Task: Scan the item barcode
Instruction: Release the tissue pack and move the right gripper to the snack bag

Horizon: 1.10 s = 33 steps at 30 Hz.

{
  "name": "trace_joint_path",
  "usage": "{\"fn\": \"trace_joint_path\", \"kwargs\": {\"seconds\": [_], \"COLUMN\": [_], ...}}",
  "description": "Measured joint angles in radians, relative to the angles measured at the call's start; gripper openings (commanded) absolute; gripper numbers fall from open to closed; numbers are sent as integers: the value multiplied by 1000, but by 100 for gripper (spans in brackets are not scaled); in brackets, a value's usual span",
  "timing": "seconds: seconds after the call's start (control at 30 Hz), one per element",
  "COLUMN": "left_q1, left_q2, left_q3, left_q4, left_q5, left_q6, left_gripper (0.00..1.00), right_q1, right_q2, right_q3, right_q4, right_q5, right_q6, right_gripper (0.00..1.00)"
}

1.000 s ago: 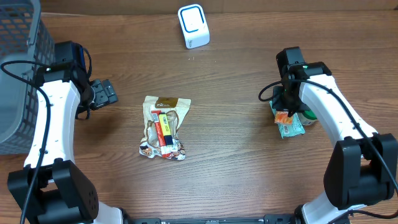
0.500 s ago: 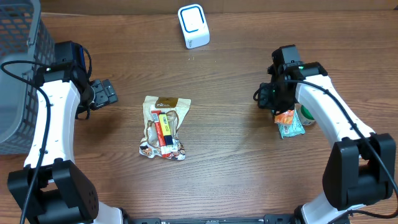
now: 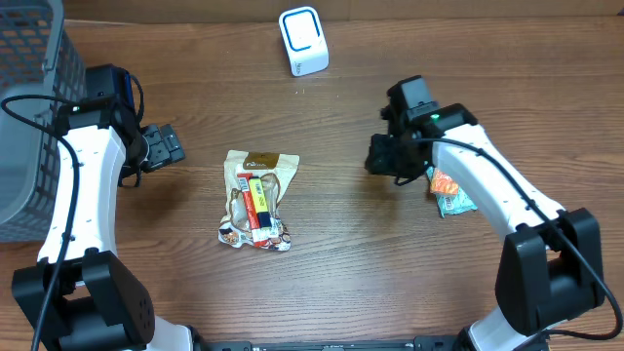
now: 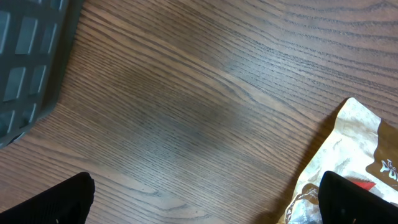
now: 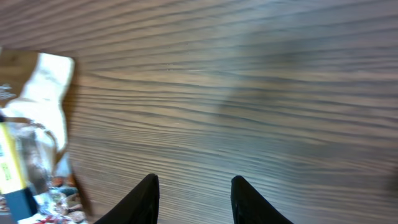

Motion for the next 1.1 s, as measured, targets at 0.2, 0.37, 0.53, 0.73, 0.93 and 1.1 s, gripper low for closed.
{"fn": "trace_joint_path", "kwargs": {"seconds": [0.2, 0.37, 0.53, 0.73, 0.93, 1.1], "left_q1": [0, 0, 0, 0, 0, 0], "left_q2": [0, 0, 0, 0, 0, 0], "left_q3": [0, 0, 0, 0, 0, 0], "left_q4": [0, 0, 0, 0, 0, 0], "left_q5": [0, 0, 0, 0, 0, 0], "left_q6": [0, 0, 0, 0, 0, 0], "left_gripper": [100, 100, 100, 100, 100, 100], "right_q1": [92, 163, 204, 234, 256, 259], "right_q2": [0, 0, 0, 0, 0, 0], "right_q3": [0, -1, -1, -1, -1, -1], "right_q4": [93, 152, 200, 245, 248, 264], "right_q5": [-2, -5, -6, 3, 52, 69], "right_q6": [65, 89, 97, 100, 103, 104], "right_gripper": [38, 38, 38, 38, 38, 38]}}
